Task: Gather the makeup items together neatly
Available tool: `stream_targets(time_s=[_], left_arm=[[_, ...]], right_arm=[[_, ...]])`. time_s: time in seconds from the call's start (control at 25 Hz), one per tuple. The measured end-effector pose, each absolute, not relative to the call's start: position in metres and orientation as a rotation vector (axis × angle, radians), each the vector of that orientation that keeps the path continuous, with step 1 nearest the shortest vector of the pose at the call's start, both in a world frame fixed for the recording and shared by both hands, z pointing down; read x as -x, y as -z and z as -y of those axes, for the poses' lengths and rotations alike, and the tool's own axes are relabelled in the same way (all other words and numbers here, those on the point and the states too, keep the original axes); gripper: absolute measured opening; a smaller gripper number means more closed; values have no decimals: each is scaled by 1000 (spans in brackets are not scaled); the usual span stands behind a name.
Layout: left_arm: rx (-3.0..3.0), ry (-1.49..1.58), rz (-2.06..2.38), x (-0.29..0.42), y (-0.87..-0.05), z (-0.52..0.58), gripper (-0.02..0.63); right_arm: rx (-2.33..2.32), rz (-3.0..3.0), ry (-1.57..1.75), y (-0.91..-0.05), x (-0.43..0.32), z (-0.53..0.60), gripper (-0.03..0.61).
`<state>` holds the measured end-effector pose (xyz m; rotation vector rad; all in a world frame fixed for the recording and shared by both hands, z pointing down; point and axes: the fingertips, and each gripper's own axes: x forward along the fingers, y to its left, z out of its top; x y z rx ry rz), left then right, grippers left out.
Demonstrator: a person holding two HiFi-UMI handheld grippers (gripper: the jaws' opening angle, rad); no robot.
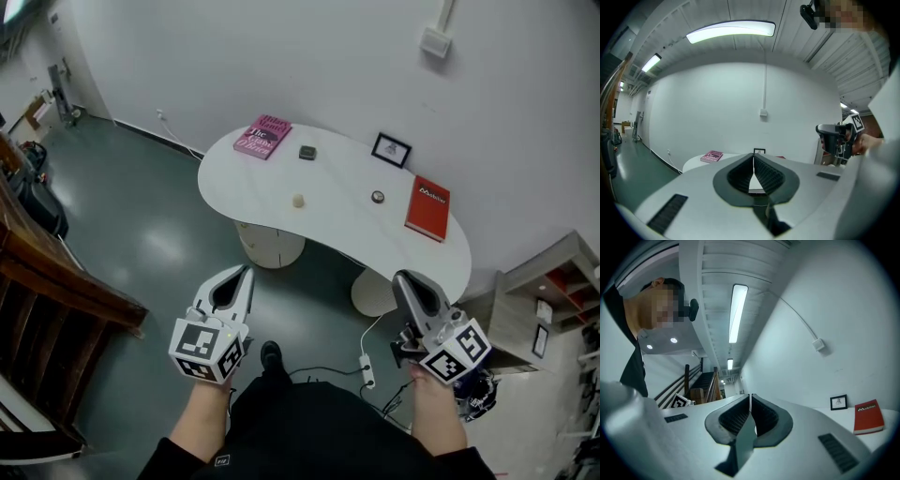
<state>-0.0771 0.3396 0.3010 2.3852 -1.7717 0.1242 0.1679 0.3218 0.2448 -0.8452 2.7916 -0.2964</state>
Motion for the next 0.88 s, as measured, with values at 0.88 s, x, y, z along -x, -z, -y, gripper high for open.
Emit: stream_targets(time_s=[0.88], left_arm=[[-2445, -128, 1669, 199, -306, -220, 15]], right_arm=[[898, -2813, 289, -242, -28, -207, 38]])
